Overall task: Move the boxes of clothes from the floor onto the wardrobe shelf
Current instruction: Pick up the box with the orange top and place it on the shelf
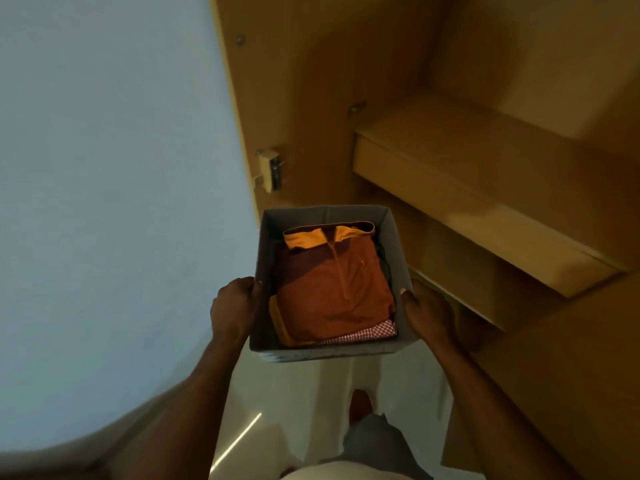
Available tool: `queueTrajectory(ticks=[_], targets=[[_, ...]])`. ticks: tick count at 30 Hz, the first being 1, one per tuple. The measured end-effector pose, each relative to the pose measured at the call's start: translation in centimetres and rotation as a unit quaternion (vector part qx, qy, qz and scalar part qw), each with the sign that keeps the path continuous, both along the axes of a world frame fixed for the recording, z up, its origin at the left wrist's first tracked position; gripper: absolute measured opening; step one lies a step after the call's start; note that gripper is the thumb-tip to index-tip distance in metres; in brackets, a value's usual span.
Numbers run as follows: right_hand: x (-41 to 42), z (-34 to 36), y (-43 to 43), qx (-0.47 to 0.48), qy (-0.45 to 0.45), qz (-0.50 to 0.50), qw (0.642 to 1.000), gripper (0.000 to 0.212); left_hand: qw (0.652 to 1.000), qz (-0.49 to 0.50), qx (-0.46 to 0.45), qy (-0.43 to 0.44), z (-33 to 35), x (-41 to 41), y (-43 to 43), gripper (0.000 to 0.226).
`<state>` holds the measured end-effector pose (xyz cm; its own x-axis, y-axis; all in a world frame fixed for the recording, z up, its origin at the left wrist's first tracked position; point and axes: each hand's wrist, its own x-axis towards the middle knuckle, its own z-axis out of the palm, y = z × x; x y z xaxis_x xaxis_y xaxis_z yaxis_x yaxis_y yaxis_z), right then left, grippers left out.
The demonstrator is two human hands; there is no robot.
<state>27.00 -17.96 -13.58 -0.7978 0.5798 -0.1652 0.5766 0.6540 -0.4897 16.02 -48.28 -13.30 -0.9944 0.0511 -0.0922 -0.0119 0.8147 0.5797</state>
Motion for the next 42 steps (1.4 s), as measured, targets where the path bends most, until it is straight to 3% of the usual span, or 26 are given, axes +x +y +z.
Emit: queueTrajectory(ticks=[11, 21, 33, 42], targets=[[-1.7, 3.2, 17.8, -0.019, 0.062, -0.133, 0.989, 0.039, 0.985, -0.159, 0.019, 0.068, 4.7, -10.4, 22.2, 0.038], [-4.1, 8.4, 33.0, 0.020, 0.079, -0.191, 0.978, 0.042, 0.968, -0.226, 0.017, 0.110, 8.7, -16.6, 40.5, 0.034], [-6.8, 8.8, 45.1, 0.023, 0.054, -0.298, 0.953, 0.043, 0.949, -0.306, 0.023, 0.076, 8.8, -23.1, 57.8, 0.034], [-11.8, 8.8, 52.8, -0.007, 0.017, -0.367, 0.930, 0.037, 0.935, -0.351, 0.046, -0.002, 8.5, -29.6, 70.5, 0.039]])
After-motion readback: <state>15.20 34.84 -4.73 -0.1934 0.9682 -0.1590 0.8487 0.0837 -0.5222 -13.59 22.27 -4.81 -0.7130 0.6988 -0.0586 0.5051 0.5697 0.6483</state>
